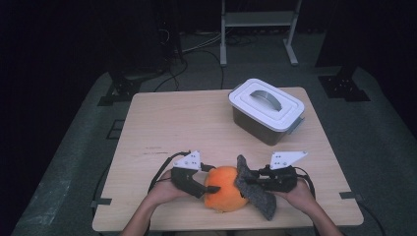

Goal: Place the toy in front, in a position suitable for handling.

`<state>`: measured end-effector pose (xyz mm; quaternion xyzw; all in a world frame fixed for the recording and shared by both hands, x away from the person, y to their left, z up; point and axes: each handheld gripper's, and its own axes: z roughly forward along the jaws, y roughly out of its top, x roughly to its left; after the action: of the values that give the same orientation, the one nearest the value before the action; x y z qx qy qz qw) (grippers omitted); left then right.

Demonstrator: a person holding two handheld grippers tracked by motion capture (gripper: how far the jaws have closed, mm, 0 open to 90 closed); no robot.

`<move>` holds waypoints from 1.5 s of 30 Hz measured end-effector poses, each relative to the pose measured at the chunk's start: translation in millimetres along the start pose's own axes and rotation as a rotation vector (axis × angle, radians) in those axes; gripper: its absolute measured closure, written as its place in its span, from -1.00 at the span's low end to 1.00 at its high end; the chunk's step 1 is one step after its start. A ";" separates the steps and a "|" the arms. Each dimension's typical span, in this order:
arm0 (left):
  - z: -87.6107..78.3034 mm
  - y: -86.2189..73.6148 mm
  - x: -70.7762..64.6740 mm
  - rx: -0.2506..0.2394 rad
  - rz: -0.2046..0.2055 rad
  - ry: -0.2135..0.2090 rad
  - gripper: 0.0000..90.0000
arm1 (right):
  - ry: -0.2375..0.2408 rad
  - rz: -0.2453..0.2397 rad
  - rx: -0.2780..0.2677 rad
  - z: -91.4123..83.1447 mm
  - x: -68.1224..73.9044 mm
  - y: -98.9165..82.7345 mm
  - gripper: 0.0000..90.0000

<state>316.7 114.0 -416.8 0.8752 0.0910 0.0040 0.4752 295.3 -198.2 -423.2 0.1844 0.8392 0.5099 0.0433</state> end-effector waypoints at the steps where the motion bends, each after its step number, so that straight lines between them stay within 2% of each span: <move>1: 0.1 1.3 -0.2 0.003 -0.011 0.002 -0.44 | 0.001 -0.005 0.005 0.6 2.1 0.2 0.68; 3: 1.9 2.7 -0.1 0.017 -0.033 0.001 -0.63 | 0.010 -0.024 0.012 1.5 6.7 0.7 0.68; 5: 5.7 1.5 0.1 0.020 -0.061 -0.024 -0.76 | 0.021 -0.038 0.010 1.8 10.6 1.0 0.68; 7: 10.5 0.0 0.3 0.039 -0.086 -0.054 -0.79 | 0.032 -0.048 0.010 2.5 14.6 1.0 0.68; 10: 12.1 0.5 0.4 0.037 -0.085 -0.068 -0.73 | 0.034 -0.056 0.010 2.8 16.2 0.6 0.68; 11: 10.4 2.2 -1.2 0.039 -0.041 -0.046 -0.59 | 0.034 -0.053 0.011 2.2 15.5 0.6 0.68; 12: 9.8 3.4 -2.6 0.040 -0.019 -0.032 -0.40 | 0.032 -0.048 0.007 1.3 13.8 0.5 0.69; 14: 7.9 7.0 -5.8 0.024 0.046 -0.006 -0.22 | 0.027 -0.042 0.000 -0.8 11.3 1.5 0.69; 17: 4.0 12.2 -11.7 -0.013 0.184 0.075 -0.12 | 0.006 -0.047 -0.026 -6.9 8.5 7.0 0.69; 19: 3.6 13.6 -13.9 -0.037 0.236 0.102 -0.11 | -0.001 -0.048 -0.053 -11.2 6.4 11.8 0.69; 20: 4.5 13.0 -14.0 -0.043 0.244 0.092 -0.11 | -0.007 -0.049 -0.068 -13.0 4.9 13.9 0.69; 22: 8.3 10.1 -13.7 -0.030 0.238 0.065 -0.12 | -0.030 -0.040 -0.089 -15.0 0.1 16.8 0.69; 23: 9.9 8.1 -14.0 -0.037 0.235 0.066 -0.14 | -0.043 -0.032 -0.094 -14.7 -3.0 17.2 0.69; 25: 8.5 7.4 -10.9 -0.037 0.191 0.056 -0.20 | -0.043 -0.020 -0.079 -10.8 -8.1 15.4 0.69; 29: 6.2 4.3 -1.4 -0.018 0.050 0.032 -0.54 | -0.005 -0.011 -0.042 2.0 -4.2 8.8 0.69; 32: 5.1 6.0 2.2 -0.037 -0.085 -0.025 -0.69 | 0.012 -0.018 -0.037 2.5 2.1 9.5 0.69; 33: 5.3 7.3 1.2 -0.038 -0.088 -0.028 -0.70 | 0.023 -0.022 -0.034 3.2 5.2 9.7 0.69; 35: 8.3 10.5 -3.1 -0.003 -0.056 -0.016 -0.68 | 0.034 -0.037 -0.031 4.4 9.7 10.6 0.69; 36: 9.5 10.8 -5.2 0.013 -0.034 -0.005 -0.59 | 0.037 -0.046 -0.027 4.6 12.1 11.6 0.69; 38: 8.3 10.1 -6.4 0.010 -0.005 0.006 -0.38 | 0.017 -0.065 -0.018 3.8 14.9 14.5 0.69; 40: 5.6 10.2 -8.3 -0.003 0.049 0.040 -0.11 | 0.006 -0.069 -0.030 1.7 14.1 17.5 0.69; 41: 4.8 11.0 -9.5 -0.017 0.070 0.053 -0.04 | -0.001 -0.074 -0.036 0.9 13.7 19.6 0.69; 44: 1.9 14.1 -14.0 -0.065 0.182 0.146 0.04 | -0.018 -0.087 -0.066 -1.1 11.7 27.5 0.69; 45: 0.7 14.8 -13.2 -0.072 0.191 0.154 0.04 | -0.024 -0.091 -0.074 -1.7 10.9 30.3 0.69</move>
<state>306.1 103.4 -403.7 0.8593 0.0432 0.1200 0.4953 292.8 -183.2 -394.8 0.1506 0.8267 0.5356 0.0832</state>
